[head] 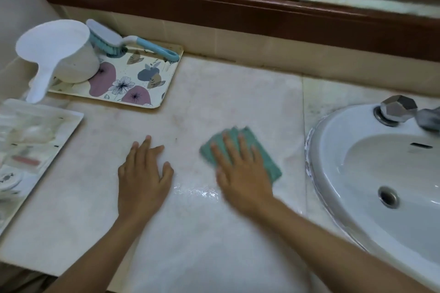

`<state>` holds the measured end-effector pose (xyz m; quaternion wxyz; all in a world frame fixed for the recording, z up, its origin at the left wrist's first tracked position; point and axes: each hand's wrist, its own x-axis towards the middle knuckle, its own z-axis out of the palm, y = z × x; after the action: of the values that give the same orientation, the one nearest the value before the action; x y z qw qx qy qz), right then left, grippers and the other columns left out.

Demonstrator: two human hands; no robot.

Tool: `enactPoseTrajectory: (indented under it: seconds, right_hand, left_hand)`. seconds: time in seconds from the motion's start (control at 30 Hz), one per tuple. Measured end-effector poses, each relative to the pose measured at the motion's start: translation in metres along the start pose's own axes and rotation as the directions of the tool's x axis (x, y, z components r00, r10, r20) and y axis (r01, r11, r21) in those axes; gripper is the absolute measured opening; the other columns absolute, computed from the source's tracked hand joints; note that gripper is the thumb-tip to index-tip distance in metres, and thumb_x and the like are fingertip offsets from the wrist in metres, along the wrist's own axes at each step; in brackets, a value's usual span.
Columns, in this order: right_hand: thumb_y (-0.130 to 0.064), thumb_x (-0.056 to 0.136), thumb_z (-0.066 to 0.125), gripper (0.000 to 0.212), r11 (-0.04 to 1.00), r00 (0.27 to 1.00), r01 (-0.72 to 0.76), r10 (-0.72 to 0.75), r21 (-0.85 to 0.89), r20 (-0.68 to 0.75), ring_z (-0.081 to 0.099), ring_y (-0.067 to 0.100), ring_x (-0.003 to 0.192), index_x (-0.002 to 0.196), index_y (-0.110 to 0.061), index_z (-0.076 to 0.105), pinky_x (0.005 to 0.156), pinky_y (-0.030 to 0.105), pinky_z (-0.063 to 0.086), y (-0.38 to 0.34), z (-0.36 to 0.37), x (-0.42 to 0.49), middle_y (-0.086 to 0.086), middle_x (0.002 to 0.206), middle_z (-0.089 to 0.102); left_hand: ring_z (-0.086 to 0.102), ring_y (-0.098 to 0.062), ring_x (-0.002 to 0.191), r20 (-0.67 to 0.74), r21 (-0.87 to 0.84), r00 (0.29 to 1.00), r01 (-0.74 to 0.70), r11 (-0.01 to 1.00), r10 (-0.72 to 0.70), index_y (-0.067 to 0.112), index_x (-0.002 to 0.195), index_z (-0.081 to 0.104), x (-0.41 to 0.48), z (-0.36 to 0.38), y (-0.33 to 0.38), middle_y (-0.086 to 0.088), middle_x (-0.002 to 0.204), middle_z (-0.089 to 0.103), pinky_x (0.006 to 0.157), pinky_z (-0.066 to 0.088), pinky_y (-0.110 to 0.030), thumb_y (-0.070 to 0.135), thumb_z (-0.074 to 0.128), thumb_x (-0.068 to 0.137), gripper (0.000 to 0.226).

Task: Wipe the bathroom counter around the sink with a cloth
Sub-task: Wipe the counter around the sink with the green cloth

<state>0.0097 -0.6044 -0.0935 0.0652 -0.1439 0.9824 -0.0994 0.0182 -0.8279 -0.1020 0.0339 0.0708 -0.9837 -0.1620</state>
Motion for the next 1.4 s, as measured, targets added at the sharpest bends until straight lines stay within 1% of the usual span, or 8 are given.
enactPoseTrajectory:
  seconds: [0.2, 0.5, 0.6, 0.73, 0.83, 1.03, 1.23, 1.4]
  right_hand:
    - [-0.044, 0.095, 0.032, 0.055, 0.951, 0.961, 0.275, -0.268, -0.143, 0.062, 0.023, 0.031, 0.145, 0.149, -0.035, 0.028, 0.107, 0.048, 0.027, 0.048, 0.002, -0.161, 0.002, 0.159, 0.023]
    - [-0.044, 0.091, 0.015, 0.063, 0.929, 0.925, -0.363, 0.368, 0.069, -0.093, -0.006, 0.029, 0.148, 0.153, -0.032, 0.01, 0.117, 0.045, -0.001, 0.001, 0.009, -0.046, 0.0, 0.161, -0.005]
    - [-0.037, 0.092, 0.037, 0.062, 0.998, 0.996, -0.036, 0.039, 0.048, -0.079, 0.005, 0.032, 0.148, 0.151, -0.03, 0.023, 0.114, 0.048, 0.01, -0.053, 0.022, -0.102, 0.001, 0.162, 0.009]
    - [-0.043, 0.092, 0.038, 0.06, 0.935, 0.937, 0.348, -0.344, -0.073, 0.065, 0.015, 0.029, 0.147, 0.15, -0.04, 0.022, 0.112, 0.048, 0.019, -0.001, 0.012, -0.147, -0.002, 0.16, 0.016]
    - [-0.047, 0.095, 0.022, 0.057, 0.987, 0.99, 0.132, -0.128, -0.093, 0.052, -0.003, 0.02, 0.149, 0.149, -0.047, 0.006, 0.116, 0.047, 0.013, 0.052, -0.001, -0.097, -0.01, 0.161, 0.0]
    - [-0.043, 0.098, 0.019, 0.059, 0.947, 0.948, -0.317, 0.319, 0.052, -0.013, -0.008, 0.032, 0.147, 0.153, -0.033, 0.0, 0.118, 0.051, -0.001, -0.021, 0.008, 0.015, 0.001, 0.162, -0.009]
    - [-0.041, 0.098, 0.029, 0.059, 0.992, 0.993, 0.115, -0.116, 0.054, 0.025, -0.006, 0.033, 0.147, 0.153, -0.03, 0.01, 0.117, 0.053, 0.004, -0.126, 0.038, -0.069, 0.002, 0.162, -0.001]
    - [-0.045, 0.099, 0.025, 0.055, 0.948, 0.949, 0.306, -0.295, -0.09, 0.114, 0.0, 0.027, 0.149, 0.152, -0.038, 0.009, 0.114, 0.053, 0.015, -0.025, 0.023, -0.176, -0.004, 0.162, 0.003]
  left_hand:
    - [0.02, -0.023, 0.146, 0.001, 0.003, 1.0, 0.007, 1.0, -0.007, 0.02, 0.134, 0.05, -0.001, -0.002, 0.003, 0.001, 0.157, 0.029, 0.108, 0.028, -0.051, 0.042, 0.037, 0.086, 0.055]
    - [0.02, -0.023, 0.146, -0.005, -0.003, 1.0, 0.007, 1.0, -0.007, 0.02, 0.134, 0.049, -0.002, 0.0, 0.003, 0.001, 0.157, 0.029, 0.109, 0.027, -0.051, 0.043, 0.037, 0.086, 0.054]
    - [0.02, -0.022, 0.146, -0.014, -0.031, 1.0, 0.008, 0.999, -0.008, 0.023, 0.133, 0.05, -0.001, 0.002, -0.001, 0.002, 0.157, 0.03, 0.11, 0.025, -0.05, 0.04, 0.045, 0.09, 0.047]
    - [0.036, -0.023, 0.138, -0.013, -0.295, 0.997, 0.067, 0.953, -0.074, 0.018, 0.116, 0.065, -0.005, -0.012, -0.002, -0.001, 0.146, 0.046, 0.109, 0.029, -0.041, 0.021, 0.061, 0.087, 0.029]
    - [0.049, -0.02, 0.123, -0.014, -0.402, 0.997, 0.059, 0.914, -0.071, 0.019, 0.101, 0.07, -0.049, -0.034, -0.001, 0.001, 0.129, 0.058, 0.102, 0.038, -0.038, 0.026, 0.054, 0.08, 0.028]
    - [0.025, -0.029, 0.141, -0.133, -0.15, 0.928, 0.327, 0.933, -0.347, 0.025, 0.123, 0.063, -0.164, -0.033, -0.039, -0.001, 0.151, 0.038, 0.102, 0.027, -0.061, 0.029, 0.048, 0.086, 0.04]
    - [0.022, -0.026, 0.143, -0.146, -0.18, 0.914, 0.351, 0.919, -0.378, 0.027, 0.13, 0.057, -0.176, -0.02, -0.051, 0.001, 0.154, 0.035, 0.106, 0.025, -0.055, 0.032, 0.041, 0.087, 0.046]
    - [0.019, -0.025, 0.143, -0.147, -0.353, 0.807, 0.497, 0.792, -0.572, 0.024, 0.115, 0.062, -0.158, -0.02, -0.03, 0.003, 0.151, 0.033, 0.109, 0.017, -0.059, 0.025, 0.048, 0.076, 0.042]
